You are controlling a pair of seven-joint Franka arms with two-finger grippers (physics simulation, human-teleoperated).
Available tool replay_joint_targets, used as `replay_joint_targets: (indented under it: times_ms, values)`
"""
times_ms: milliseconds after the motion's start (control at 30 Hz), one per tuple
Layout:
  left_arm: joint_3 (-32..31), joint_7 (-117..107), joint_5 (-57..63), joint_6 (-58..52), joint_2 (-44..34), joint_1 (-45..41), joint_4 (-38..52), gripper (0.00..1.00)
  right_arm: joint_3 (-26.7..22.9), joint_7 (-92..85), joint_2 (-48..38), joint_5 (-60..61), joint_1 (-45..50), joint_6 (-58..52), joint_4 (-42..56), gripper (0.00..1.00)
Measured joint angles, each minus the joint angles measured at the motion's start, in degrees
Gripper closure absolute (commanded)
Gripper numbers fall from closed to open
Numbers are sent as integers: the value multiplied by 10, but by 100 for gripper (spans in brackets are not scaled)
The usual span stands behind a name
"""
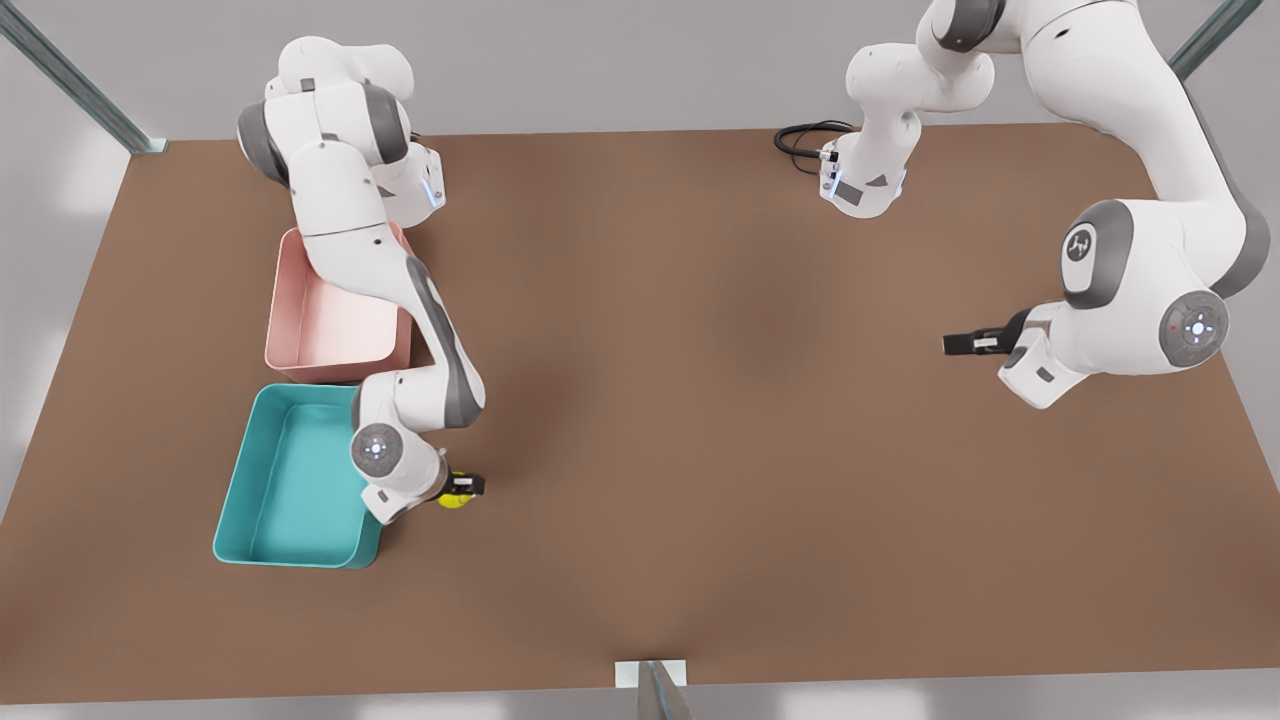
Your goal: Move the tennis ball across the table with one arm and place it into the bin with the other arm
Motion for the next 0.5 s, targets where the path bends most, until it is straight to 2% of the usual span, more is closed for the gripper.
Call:
replay_joint_targets:
  times_ms: [467, 500]
  values:
    - [-2, -40, 0, -1, -1, -2, 1, 0, 0, 7, 27, -6, 4, 21, 3, 0]
    - [-2, -42, 0, -1, -1, -2, 1, 0, 0, 8, 27, -6, 4, 21, 3, 4]
